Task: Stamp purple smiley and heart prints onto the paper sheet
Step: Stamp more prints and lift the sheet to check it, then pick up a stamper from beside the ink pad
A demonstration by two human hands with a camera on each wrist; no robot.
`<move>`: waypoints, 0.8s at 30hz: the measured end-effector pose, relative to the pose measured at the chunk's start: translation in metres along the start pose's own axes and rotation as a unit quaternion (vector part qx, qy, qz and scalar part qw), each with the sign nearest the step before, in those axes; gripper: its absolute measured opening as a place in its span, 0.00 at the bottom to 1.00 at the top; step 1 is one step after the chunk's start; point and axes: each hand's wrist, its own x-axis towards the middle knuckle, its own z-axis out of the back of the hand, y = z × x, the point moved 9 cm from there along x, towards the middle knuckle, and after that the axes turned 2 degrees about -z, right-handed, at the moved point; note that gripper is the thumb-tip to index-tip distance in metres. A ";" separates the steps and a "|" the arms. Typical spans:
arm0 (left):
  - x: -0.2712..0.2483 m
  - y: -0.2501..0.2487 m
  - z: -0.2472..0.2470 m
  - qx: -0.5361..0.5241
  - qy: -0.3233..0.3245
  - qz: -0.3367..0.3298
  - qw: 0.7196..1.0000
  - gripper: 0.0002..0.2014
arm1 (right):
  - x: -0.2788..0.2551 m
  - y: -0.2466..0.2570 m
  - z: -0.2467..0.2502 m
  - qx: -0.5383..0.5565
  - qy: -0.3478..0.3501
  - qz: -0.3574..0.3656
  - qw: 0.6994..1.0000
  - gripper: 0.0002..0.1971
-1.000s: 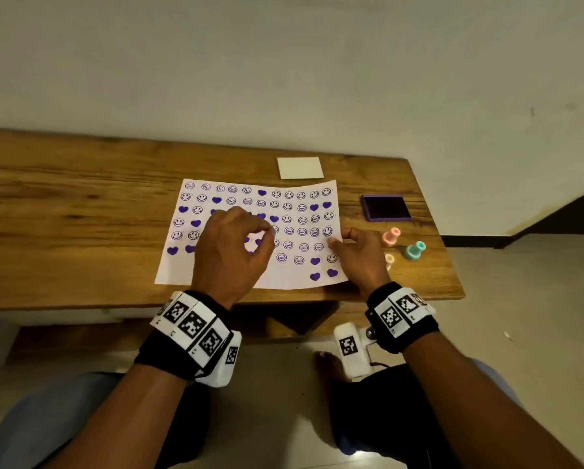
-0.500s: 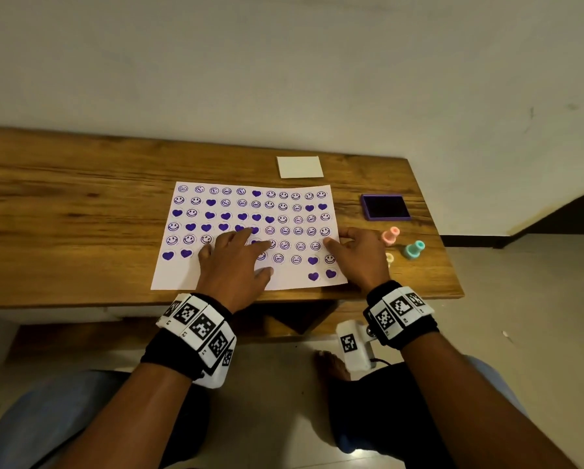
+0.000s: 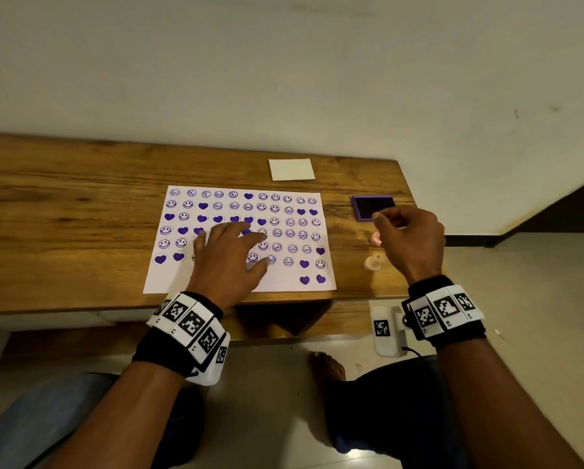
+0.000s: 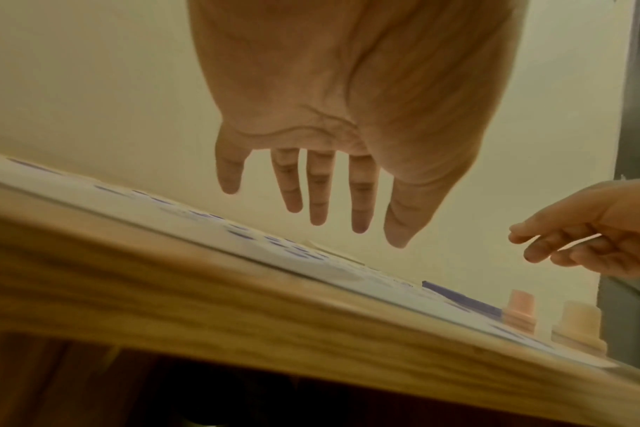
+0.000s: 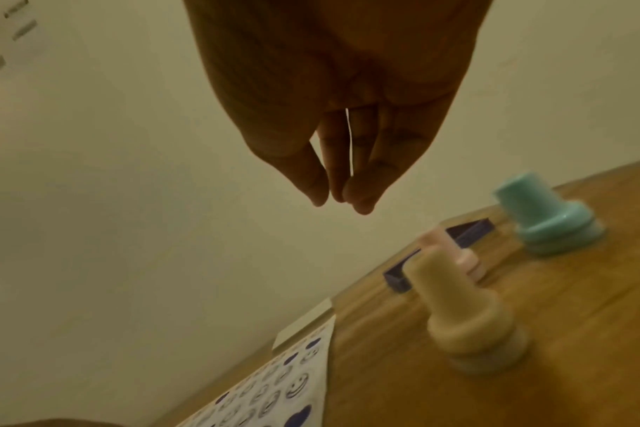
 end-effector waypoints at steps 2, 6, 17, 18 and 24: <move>0.000 -0.008 0.002 -0.043 -0.015 -0.019 0.999 0.20 | 0.005 -0.007 0.007 -0.021 -0.006 -0.001 1.000 0.10; 0.001 -0.024 0.001 -0.093 -0.033 -0.059 0.993 0.15 | 0.014 -0.023 0.008 -0.043 0.005 -0.019 0.999 0.12; 0.005 -0.039 0.000 -0.201 -0.047 -0.043 0.977 0.05 | 0.025 -0.039 0.001 -0.058 0.063 -0.043 0.995 0.20; 0.005 -0.039 -0.001 -0.200 -0.046 -0.043 0.978 0.05 | 0.024 -0.038 -0.003 -0.061 0.076 -0.046 0.994 0.20; 0.004 -0.035 0.001 -0.203 -0.053 -0.042 0.977 0.05 | 0.018 -0.026 -0.018 -0.112 0.102 -0.020 0.988 0.18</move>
